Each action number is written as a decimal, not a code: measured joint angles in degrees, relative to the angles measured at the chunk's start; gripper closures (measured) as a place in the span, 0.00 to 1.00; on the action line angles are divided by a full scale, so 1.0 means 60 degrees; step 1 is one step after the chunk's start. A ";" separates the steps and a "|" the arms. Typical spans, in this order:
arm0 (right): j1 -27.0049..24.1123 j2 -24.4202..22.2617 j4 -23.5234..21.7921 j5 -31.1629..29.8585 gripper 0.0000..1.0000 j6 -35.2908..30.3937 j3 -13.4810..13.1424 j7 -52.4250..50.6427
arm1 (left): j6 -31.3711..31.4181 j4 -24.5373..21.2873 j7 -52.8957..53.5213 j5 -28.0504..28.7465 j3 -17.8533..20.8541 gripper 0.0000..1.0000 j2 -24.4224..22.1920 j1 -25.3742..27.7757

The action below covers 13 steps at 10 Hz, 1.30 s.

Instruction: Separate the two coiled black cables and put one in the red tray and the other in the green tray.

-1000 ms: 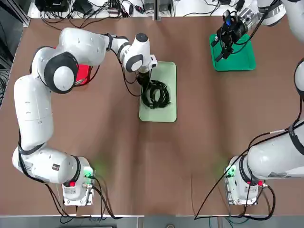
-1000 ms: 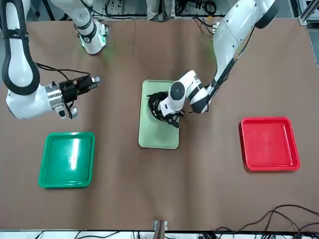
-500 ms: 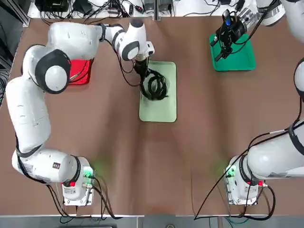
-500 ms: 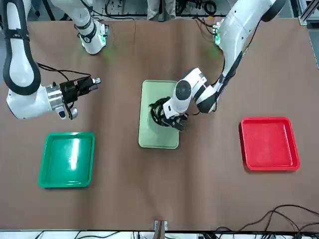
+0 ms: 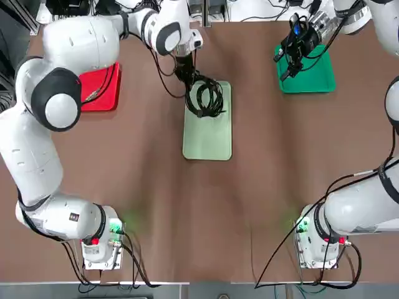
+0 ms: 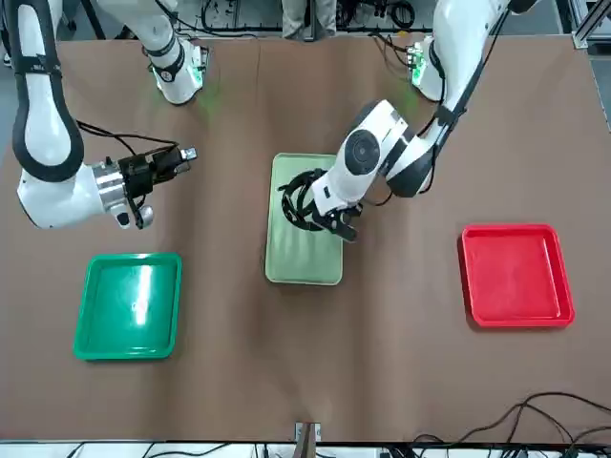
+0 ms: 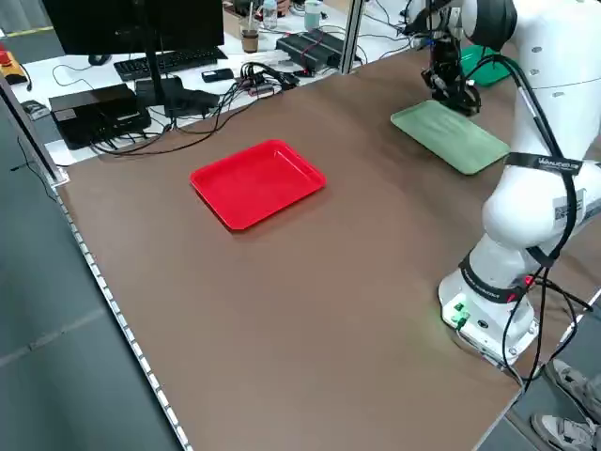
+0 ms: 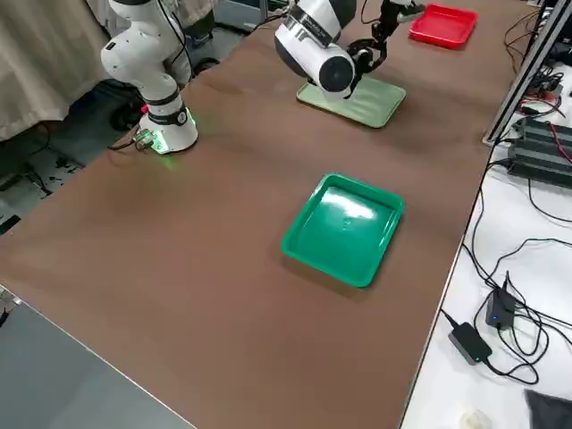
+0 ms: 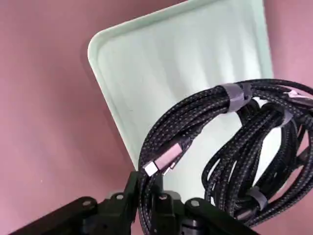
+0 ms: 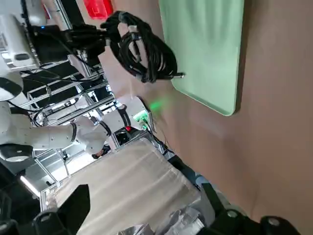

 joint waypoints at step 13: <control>0.1191 0.0979 -0.0161 0.3549 0.00 0.0591 0.0044 -0.2023 | -0.0008 0.1795 -0.0009 -0.4072 0.0023 0.85 -0.0552 -0.0019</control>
